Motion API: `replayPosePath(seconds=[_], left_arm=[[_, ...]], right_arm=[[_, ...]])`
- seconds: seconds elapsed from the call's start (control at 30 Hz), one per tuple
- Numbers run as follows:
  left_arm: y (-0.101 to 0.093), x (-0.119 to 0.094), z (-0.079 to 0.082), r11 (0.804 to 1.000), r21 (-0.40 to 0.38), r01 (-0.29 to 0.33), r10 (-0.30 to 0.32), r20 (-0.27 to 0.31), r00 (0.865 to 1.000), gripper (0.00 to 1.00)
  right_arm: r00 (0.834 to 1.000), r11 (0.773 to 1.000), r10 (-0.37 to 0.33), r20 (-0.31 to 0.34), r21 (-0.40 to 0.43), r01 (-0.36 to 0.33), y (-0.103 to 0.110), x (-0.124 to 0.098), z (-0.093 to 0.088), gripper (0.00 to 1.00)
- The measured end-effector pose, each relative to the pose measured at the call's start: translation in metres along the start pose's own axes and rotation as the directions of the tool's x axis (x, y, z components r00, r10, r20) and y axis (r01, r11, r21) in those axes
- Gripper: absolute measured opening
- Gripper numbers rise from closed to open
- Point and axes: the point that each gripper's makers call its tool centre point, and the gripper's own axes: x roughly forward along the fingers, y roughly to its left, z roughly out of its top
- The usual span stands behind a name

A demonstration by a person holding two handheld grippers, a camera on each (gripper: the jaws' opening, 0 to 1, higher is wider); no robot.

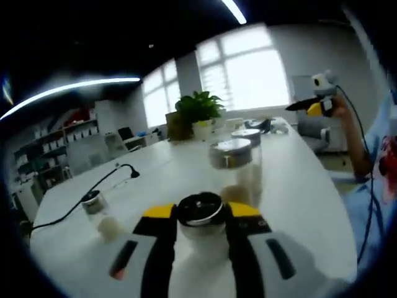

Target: Rotate the seasoning bottle until the label or dispensing opening points toward the visible target arrow and the bottle remains upright within the marked orientation range

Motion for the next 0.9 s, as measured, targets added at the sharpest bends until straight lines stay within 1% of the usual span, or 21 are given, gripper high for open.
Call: replayPosePath(seconds=[0.03,0.1,0.13,0.27,0.4,0.47,0.63,0.73,0.8,0.9], left_arm=[[0.000,0.000,0.000,0.999,-0.019,0.031,-0.031,0.001,1.000,0.32],[-0.001,0.000,-0.001,0.997,0.000,0.076,-0.076,-0.005,0.997,0.32],[-0.001,-0.001,-0.001,0.995,-0.015,0.103,-0.103,-0.007,0.995,0.32],[-0.002,-0.002,-0.002,0.989,-0.013,0.149,-0.149,0.001,0.989,0.32],[-0.004,-0.002,-0.003,0.979,-0.043,0.199,-0.198,0.019,0.980,0.32],[-0.004,-0.002,-0.003,0.976,-0.055,0.213,-0.212,0.024,0.977,0.32],[-0.008,-0.002,-0.003,0.961,-0.062,0.269,-0.265,0.056,0.963,0.32],[-0.010,-0.002,-0.002,0.954,-0.061,0.293,-0.290,0.057,0.955,0.32],[-0.011,-0.001,-0.002,0.952,-0.062,0.299,-0.296,0.052,0.954,0.32],[-0.011,-0.001,-0.002,0.953,-0.064,0.295,-0.293,0.046,0.955,0.32]], right_arm=[[1.000,1.000,0.000,-0.001,0.000,0.000,0.000,0.000,0.000,0.83],[1.000,1.000,0.001,-0.002,0.000,-0.001,0.000,0.000,0.000,0.83],[1.000,1.000,0.002,-0.001,-0.001,-0.002,0.001,0.000,0.000,0.83],[1.000,1.000,0.003,-0.001,-0.003,-0.003,0.001,0.001,0.000,0.83],[1.000,1.000,0.005,-0.004,0.000,-0.005,0.002,0.001,-0.001,0.83],[1.000,1.000,0.005,-0.005,-0.001,-0.005,0.002,0.001,-0.001,0.83],[1.000,1.000,0.004,-0.004,-0.003,-0.004,0.003,0.001,-0.001,0.83],[1.000,1.000,0.003,-0.006,-0.005,-0.003,0.002,0.000,-0.001,0.83],[1.000,1.000,-0.001,-0.003,-0.007,0.001,0.002,-0.001,0.000,0.83],[1.000,1.000,-0.004,-0.003,-0.008,0.004,0.002,-0.001,0.000,0.83]])
